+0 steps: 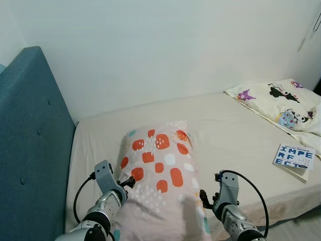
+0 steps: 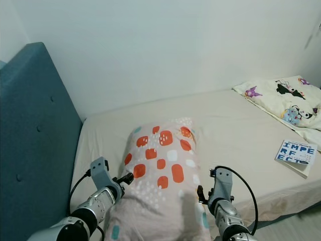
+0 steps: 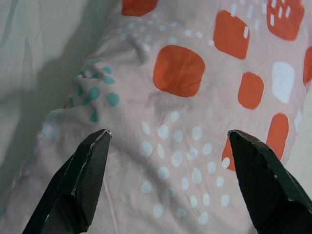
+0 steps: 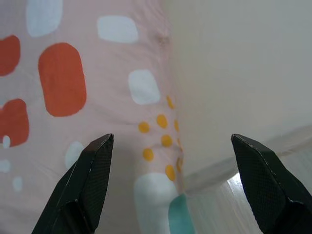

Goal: Clean up the room

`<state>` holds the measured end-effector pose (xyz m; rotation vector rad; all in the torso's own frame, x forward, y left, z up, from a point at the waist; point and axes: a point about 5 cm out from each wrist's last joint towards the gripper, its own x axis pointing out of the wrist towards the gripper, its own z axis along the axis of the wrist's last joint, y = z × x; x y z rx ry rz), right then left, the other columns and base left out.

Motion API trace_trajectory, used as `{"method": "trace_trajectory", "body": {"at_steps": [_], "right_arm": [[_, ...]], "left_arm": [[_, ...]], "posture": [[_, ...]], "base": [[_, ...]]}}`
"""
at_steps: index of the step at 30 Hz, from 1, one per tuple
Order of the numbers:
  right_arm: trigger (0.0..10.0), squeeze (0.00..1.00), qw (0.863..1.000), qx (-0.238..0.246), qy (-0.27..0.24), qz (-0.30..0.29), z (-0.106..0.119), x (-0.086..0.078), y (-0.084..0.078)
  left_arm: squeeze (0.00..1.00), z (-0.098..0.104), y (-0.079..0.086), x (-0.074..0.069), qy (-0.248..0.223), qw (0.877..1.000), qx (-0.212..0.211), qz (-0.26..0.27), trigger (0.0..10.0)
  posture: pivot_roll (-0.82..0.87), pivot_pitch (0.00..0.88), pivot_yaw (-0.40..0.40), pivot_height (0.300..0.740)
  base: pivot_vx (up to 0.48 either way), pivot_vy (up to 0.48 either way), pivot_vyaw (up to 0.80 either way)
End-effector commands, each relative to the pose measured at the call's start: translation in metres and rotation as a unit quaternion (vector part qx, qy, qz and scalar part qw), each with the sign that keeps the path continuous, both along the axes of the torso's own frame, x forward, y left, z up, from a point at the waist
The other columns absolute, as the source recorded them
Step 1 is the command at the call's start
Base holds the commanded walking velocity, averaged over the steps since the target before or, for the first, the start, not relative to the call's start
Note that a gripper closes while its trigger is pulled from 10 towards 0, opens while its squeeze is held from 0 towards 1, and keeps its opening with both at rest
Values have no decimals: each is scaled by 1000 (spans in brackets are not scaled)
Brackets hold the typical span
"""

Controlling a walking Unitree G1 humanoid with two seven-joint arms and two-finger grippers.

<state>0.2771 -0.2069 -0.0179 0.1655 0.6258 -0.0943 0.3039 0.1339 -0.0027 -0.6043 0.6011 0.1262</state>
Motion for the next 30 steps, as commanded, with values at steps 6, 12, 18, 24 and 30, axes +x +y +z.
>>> {"method": "trace_trajectory", "body": {"at_steps": [6,12,18,24,30], "right_arm": [[10000,0,999,27,-20,3,5,6,5],[10000,0,998,45,-29,19,5,7,13],[10000,0,991,102,-74,54,11,10,28],[10000,0,983,135,-102,78,13,9,38],[10000,0,974,161,-124,98,16,6,45]], "left_arm": [[0,-5,-1,-4,24,998,-47,24,10000],[0,0,-11,1,20,998,-62,12,10000],[0,15,-24,14,-2,997,-70,-13,10000],[0,42,-35,35,-52,994,-88,-43,10000],[0,62,-45,48,-92,988,-91,-82,10000]], "posture": [[-168,47,47,679],[-176,71,41,659],[-189,118,46,629],[-200,166,44,604],[-212,196,44,584]], "base": [[0,0,0],[0,0,0],[0,0,0],[0,0,0],[0,0,0]]}}
